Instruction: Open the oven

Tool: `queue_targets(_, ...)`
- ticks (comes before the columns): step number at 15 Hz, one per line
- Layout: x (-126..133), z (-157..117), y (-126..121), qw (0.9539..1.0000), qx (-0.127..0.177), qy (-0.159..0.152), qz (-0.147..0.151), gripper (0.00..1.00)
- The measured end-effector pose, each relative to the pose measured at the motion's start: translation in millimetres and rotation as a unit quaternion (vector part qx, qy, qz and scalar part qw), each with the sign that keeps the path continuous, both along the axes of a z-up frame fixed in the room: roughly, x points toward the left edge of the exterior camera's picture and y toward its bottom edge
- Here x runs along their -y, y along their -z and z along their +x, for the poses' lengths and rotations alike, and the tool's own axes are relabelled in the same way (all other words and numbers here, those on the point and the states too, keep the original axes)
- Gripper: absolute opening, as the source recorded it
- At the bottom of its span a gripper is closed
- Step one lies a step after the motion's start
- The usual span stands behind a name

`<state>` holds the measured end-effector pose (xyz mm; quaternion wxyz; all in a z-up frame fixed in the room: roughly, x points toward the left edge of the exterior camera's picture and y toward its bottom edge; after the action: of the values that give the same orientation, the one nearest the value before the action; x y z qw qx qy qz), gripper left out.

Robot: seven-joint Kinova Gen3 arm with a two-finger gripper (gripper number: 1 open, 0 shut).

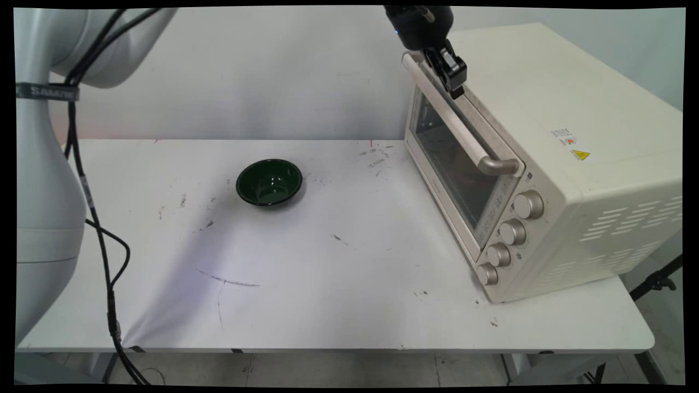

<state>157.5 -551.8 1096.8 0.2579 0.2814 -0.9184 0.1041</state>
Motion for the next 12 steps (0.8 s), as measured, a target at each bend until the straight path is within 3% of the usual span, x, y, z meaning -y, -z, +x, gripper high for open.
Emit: queue_targets(12,21,-17,35,0.9996,0.022,0.004,0.016,0.00)
